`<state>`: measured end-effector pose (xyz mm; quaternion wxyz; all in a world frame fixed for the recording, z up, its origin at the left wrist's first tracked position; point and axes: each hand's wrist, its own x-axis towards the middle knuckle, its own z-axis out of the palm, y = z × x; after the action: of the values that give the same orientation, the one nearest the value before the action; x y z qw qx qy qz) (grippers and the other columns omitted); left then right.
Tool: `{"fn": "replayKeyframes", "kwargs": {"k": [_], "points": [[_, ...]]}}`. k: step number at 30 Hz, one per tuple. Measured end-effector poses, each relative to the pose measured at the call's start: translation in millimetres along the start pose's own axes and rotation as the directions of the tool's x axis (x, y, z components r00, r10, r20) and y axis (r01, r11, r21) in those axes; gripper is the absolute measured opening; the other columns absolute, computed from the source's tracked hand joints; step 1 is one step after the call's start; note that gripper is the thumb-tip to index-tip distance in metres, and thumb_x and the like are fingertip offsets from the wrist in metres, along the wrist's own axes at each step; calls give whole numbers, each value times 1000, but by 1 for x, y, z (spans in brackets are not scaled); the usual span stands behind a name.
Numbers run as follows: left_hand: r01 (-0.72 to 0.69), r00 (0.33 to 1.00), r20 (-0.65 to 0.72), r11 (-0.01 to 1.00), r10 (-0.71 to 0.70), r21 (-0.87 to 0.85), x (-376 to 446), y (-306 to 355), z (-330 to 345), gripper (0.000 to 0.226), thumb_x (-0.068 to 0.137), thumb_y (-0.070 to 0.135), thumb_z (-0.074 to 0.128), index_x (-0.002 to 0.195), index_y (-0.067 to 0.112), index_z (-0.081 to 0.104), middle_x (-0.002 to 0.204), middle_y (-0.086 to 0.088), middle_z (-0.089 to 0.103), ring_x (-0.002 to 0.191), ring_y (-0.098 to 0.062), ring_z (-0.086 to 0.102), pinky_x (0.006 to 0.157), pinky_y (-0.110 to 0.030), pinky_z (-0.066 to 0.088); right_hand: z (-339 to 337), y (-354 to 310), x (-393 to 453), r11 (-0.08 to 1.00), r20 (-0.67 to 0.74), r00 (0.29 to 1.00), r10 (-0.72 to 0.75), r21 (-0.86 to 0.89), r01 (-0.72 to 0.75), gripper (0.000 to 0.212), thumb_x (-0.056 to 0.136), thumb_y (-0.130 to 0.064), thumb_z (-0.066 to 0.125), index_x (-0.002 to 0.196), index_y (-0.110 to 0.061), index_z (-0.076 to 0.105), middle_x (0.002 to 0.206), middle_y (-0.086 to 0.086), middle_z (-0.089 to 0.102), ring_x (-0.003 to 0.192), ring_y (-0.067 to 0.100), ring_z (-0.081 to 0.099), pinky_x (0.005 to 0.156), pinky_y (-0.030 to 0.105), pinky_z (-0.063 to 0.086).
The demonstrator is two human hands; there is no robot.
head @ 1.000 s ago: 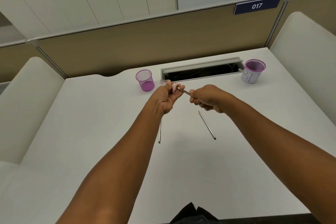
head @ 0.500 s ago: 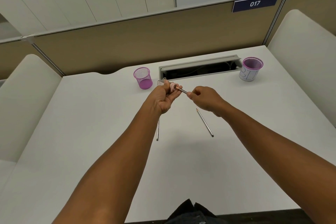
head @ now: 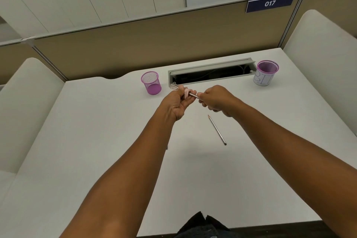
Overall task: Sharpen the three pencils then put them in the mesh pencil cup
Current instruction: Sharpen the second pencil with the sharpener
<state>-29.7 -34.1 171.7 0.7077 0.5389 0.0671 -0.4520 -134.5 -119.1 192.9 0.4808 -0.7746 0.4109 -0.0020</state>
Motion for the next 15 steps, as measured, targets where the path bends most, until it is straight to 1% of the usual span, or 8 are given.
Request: {"fn": "replayKeyframes", "kwargs": {"k": [3,5,8,9,10,11,13,15], "points": [[-2,1000,-20,1000,2,-10,0,4,-1,19,101,18,48,107,1,54,98,-20,64,78,-28,68,86,-41,54,6,6,-2,930,-123,963,-241,-313,193,30,93,-40,56,98,-10,62,90,6,64,81,22,60,69,35,49],[-6,1000,-31,1000,5,-29,-1,5,-2,21,101,17,48,113,1,53,107,-21,63,88,-30,68,86,-41,54,11,13,-4,841,-206,902,-379,-483,243,23,93,-38,56,100,-16,60,91,2,61,80,21,58,68,32,47],[11,1000,-21,999,-12,-37,-4,4,-1,28,100,17,48,122,0,52,114,-22,62,96,-33,67,85,-42,54,17,23,-5,703,-282,760,-585,-644,302,21,97,-27,50,94,-10,62,85,4,56,66,20,50,54,24,32],[16,1000,-17,999,-17,-33,-5,3,-1,31,100,18,48,125,-1,52,114,-22,62,94,-33,67,84,-42,54,18,24,-6,665,-292,729,-620,-689,290,20,97,-23,49,92,-9,62,82,5,55,63,19,45,50,22,24],[20,1000,-13,999,-21,-30,-7,3,1,33,100,19,48,127,-1,51,113,-22,63,92,-33,67,85,-42,54,18,24,-8,648,-294,723,-625,-712,270,19,97,-20,48,90,-8,62,80,5,54,62,19,42,48,22,18],[24,1000,-13,999,-24,-33,-7,3,1,35,100,20,48,128,-2,51,111,-22,63,92,-33,67,86,-42,54,17,21,-10,649,-292,738,-608,-719,250,18,96,-19,49,89,-8,61,79,4,52,62,18,42,48,22,16],[25,1000,-11,999,-25,-45,-7,4,2,36,101,19,48,130,-3,49,104,-22,64,91,-33,67,82,-42,55,16,12,-11,720,-298,826,-479,-671,175,17,95,-22,49,87,-12,59,76,2,50,64,19,47,50,23,24],[11,1000,-4,998,-12,-56,-6,5,2,37,101,17,47,132,-4,47,97,-22,63,84,-31,68,81,-41,56,10,1,-5,883,-269,936,-228,-463,82,22,95,-27,50,84,-11,61,75,4,53,63,19,48,54,25,31]]}}
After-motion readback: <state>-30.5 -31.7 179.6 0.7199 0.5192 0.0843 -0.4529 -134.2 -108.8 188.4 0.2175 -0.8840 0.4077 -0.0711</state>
